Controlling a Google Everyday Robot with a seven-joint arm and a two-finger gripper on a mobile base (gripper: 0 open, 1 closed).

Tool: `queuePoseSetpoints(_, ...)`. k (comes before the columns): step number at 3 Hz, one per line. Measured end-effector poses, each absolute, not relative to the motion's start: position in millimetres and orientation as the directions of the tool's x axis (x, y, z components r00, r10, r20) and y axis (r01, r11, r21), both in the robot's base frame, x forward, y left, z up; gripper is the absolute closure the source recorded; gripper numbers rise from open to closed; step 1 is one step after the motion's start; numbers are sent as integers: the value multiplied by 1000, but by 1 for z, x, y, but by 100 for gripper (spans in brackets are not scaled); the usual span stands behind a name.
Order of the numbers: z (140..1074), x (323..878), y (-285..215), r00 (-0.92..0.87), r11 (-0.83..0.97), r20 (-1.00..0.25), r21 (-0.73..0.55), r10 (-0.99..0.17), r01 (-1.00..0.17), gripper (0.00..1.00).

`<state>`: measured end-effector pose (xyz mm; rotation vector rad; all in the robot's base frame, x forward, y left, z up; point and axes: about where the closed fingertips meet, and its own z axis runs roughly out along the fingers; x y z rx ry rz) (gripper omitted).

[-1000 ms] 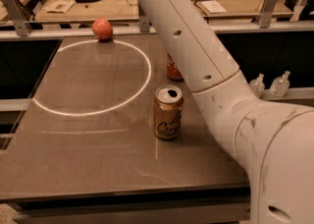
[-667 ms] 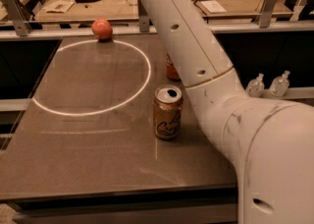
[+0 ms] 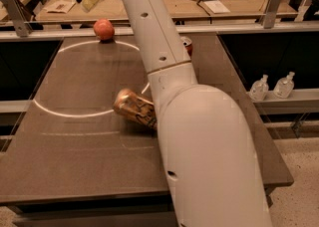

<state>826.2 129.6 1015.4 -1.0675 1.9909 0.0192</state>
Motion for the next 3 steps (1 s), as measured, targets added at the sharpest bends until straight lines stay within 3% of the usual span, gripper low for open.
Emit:
queuePoseSetpoints(2, 1006, 843, 75, -302, 622, -645, -349, -702, -701, 0)
queuePoseSetpoints(3, 1023, 860, 60, -298, 691, -728, -322, -618, -647, 0)
